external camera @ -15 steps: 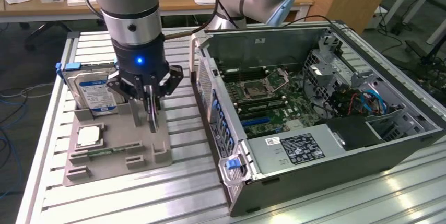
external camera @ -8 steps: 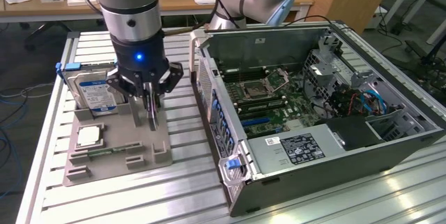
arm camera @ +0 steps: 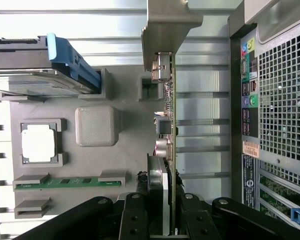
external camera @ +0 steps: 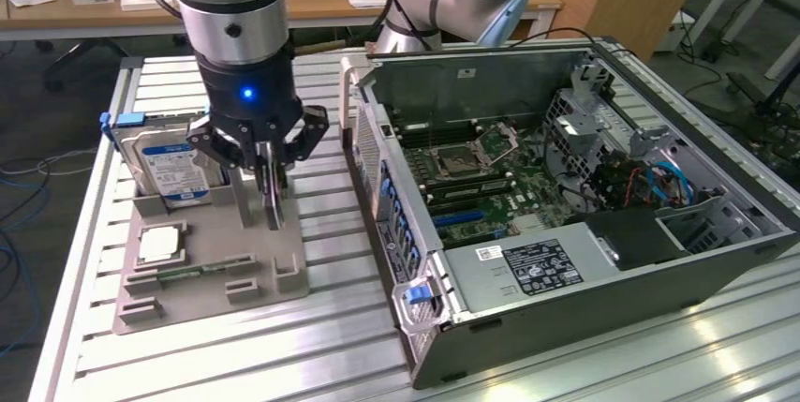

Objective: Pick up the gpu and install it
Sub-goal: 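Pick up the gpu and move the gpu toward the slot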

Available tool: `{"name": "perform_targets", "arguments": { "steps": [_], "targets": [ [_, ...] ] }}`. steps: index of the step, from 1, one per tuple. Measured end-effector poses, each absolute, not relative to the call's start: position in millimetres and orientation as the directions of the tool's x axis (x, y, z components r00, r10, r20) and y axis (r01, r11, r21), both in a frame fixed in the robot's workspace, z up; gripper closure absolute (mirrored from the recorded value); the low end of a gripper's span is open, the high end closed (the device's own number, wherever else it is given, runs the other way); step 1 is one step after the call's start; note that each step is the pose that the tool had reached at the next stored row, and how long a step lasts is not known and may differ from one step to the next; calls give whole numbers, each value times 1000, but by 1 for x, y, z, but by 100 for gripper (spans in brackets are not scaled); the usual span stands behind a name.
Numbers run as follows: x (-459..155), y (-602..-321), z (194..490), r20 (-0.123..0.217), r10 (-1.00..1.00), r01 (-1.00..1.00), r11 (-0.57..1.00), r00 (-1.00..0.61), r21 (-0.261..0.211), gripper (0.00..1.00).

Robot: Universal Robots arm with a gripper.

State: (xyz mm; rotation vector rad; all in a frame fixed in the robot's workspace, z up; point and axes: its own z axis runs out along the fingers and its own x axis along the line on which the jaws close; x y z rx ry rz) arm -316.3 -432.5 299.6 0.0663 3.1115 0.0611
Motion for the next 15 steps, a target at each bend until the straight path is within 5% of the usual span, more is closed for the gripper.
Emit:
{"name": "perform_targets", "arguments": {
  "steps": [15],
  "targets": [
    [-316, -432, 314, -28, 43, 42, 998, -999, 40, 72]
  ]
}}
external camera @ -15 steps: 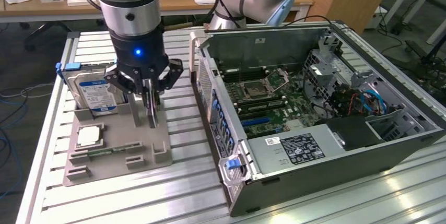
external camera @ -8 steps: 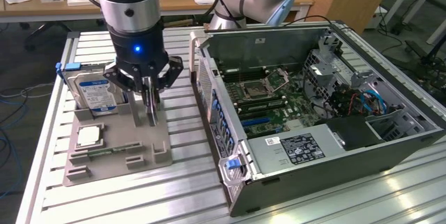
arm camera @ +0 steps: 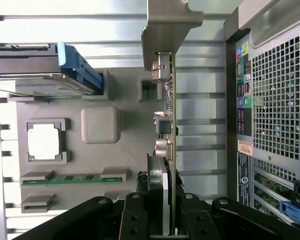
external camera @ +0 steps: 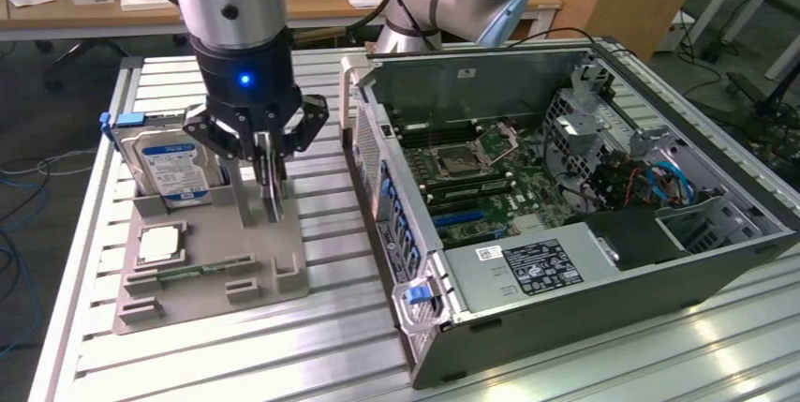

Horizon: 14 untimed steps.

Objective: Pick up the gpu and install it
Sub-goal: 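Pick up the gpu and move the gpu toward the slot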

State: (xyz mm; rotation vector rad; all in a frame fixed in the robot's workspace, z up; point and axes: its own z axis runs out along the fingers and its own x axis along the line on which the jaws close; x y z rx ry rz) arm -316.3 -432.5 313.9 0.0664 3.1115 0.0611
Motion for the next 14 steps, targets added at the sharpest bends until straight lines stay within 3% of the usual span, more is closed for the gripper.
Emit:
{"name": "perform_targets", "arguments": {
  "steps": [14],
  "targets": [
    [-316, -432, 327, -28, 43, 42, 998, -999, 40, 72]
  ]
}}
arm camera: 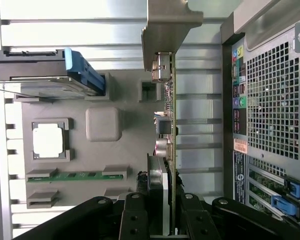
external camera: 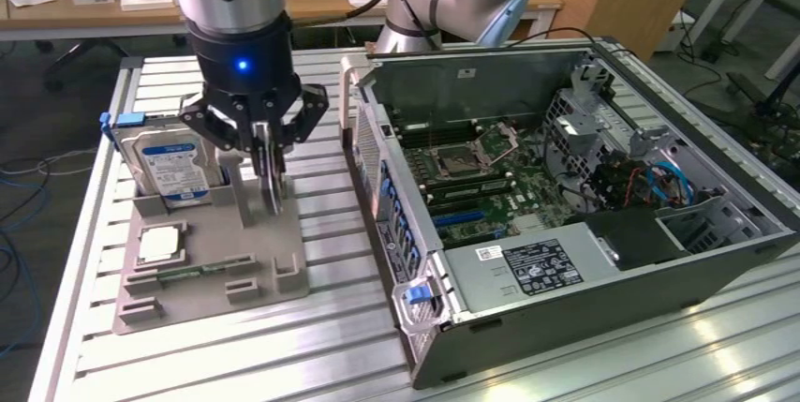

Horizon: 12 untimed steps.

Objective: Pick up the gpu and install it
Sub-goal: 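Pick up the gpu and move the gpu toward the slot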

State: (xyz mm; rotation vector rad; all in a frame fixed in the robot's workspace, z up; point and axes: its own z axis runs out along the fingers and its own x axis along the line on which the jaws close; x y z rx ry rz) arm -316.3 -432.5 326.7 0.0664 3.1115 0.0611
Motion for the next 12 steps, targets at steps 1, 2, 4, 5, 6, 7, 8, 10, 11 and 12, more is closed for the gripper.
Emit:
{"name": "perform_targets", "arguments": {
  "steps": [1, 2, 4, 5, 6, 7, 8, 10, 11, 12],
  "targets": [
    [-316, -432, 328, -28, 43, 42, 998, -999, 40, 72],
    [-316, -432, 329, -28, 43, 42, 998, -999, 40, 72],
    [-316, -432, 331, -28, 43, 42, 998, -999, 40, 72],
    [-316, -432, 332, -28, 43, 42, 998, -999, 40, 72],
    [-316, -432, 333, -28, 43, 42, 998, -999, 40, 72],
    [-316, -432, 334, -28, 43, 42, 998, -999, 40, 72],
    [-316, -432, 335, -28, 43, 42, 998, -999, 40, 72],
    [-316, -432, 337, -28, 43, 42, 998, -999, 40, 72],
    [-316, -432, 338, -28, 43, 42, 998, -999, 40, 72],
    [-316, -432, 340, -28, 43, 42, 998, -999, 40, 72]
  ]
}}
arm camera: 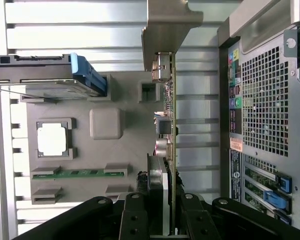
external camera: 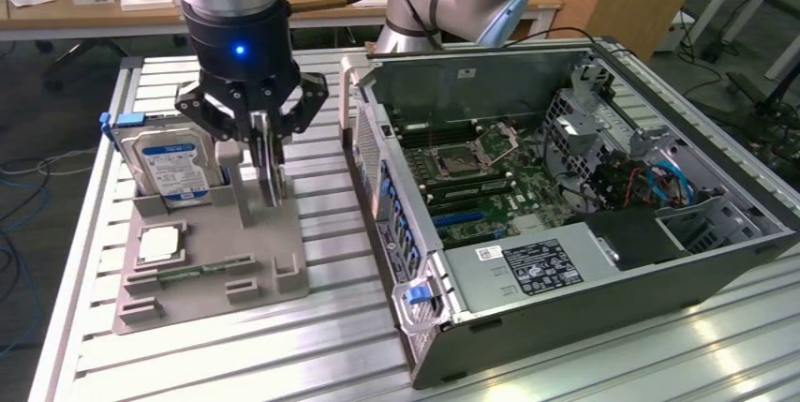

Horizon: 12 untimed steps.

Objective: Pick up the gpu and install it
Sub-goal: 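Pick up the gpu and move the gpu toward the slot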

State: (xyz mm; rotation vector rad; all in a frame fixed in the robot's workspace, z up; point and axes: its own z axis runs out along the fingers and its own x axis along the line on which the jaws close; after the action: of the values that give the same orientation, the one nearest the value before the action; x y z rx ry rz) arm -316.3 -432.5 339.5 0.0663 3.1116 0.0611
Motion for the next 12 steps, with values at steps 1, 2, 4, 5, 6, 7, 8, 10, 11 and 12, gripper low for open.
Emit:
{"name": "perform_targets", "arguments": {
  "steps": [1, 2, 4, 5, 6, 7, 8, 10, 11, 12],
  "targets": [
    [-316, -432, 340, -28, 43, 42, 998, -999, 40, 72],
    [-316, -432, 341, -28, 43, 42, 998, -999, 40, 72],
    [-316, -432, 343, -28, 43, 42, 998, -999, 40, 72],
    [-316, -432, 344, -28, 43, 42, 998, -999, 40, 72],
    [-316, -432, 345, -28, 43, 42, 998, -999, 40, 72],
    [-316, -432, 346, -28, 43, 42, 998, -999, 40, 72],
    [-316, -432, 347, -28, 43, 42, 998, -999, 40, 72],
    [-316, -432, 350, -28, 43, 42, 998, -999, 40, 72],
    [-316, -432, 351, -28, 43, 42, 998, -999, 40, 72],
    [-316, -432, 352, -28, 43, 42, 998, -999, 40, 72]
  ]
}}
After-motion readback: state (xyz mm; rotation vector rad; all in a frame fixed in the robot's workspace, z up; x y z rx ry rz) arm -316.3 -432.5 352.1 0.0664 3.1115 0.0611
